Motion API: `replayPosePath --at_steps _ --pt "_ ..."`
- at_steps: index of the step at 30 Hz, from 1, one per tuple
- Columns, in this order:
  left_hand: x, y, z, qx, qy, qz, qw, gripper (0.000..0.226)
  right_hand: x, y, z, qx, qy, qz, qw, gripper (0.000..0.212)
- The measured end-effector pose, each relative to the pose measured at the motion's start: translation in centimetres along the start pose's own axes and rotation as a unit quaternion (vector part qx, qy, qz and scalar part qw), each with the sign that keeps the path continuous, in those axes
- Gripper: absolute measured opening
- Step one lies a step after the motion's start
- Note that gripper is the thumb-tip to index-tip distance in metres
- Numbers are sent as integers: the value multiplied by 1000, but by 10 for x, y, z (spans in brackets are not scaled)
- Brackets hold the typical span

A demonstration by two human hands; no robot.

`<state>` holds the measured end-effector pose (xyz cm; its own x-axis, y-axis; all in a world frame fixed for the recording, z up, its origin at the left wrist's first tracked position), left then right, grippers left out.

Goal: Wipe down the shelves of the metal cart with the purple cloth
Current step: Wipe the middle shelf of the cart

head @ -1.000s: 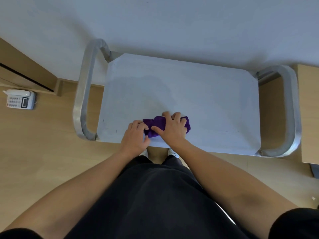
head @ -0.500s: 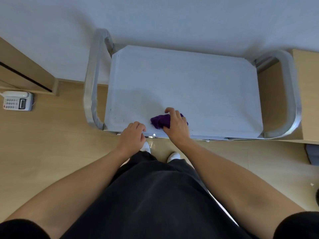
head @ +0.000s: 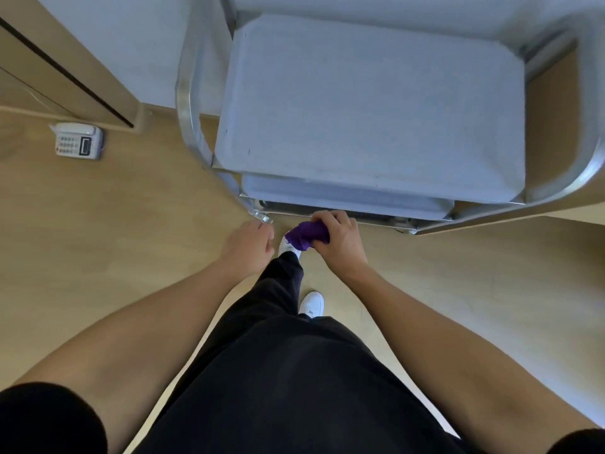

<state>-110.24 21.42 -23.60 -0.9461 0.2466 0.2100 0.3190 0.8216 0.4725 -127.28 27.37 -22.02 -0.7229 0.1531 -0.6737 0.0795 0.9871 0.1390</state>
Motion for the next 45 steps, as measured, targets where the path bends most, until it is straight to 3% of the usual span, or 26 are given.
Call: replayPosePath --at_steps 4,11,20,27,32,37,41,45 --pt "-11 24 5 9 5 -4 1000 18 -7 24 13 -20 -13 5 1000 44" --pt "-37 23 15 0 3 3 1000 25 -5 20 27 25 -28 28 999 45" --pt "-77 -87 60 8 -11 20 1000 39 37 -59 81 109 -18 29 993 42" --pt "-113 -190 114 136 -51 30 989 36 82 -170 154 158 63 -76 982 42" --pt "-126 -211 143 214 -39 80 973 28 113 -175 215 109 147 -77 980 43" --pt "-132 -204 139 322 11 118 939 24 99 -171 255 116 283 -118 945 42" --pt "-135 -207 137 360 35 116 925 17 92 -209 260 107 323 -121 933 44" --pt "-137 -208 142 370 17 98 924 25 86 -258 256 104 292 -141 940 38"
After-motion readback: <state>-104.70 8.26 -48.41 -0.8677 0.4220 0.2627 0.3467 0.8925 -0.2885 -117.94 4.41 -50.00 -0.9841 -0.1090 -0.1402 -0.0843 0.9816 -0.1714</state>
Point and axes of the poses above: each hand's wrist, its own y-axis away from the middle knuckle, its own z-axis out of the palm, x = y × z, the point moved 9 cm from there along -y, towards the middle knuckle, and after that the axes turned 13 degrees about -z, right-handed, at the moved point
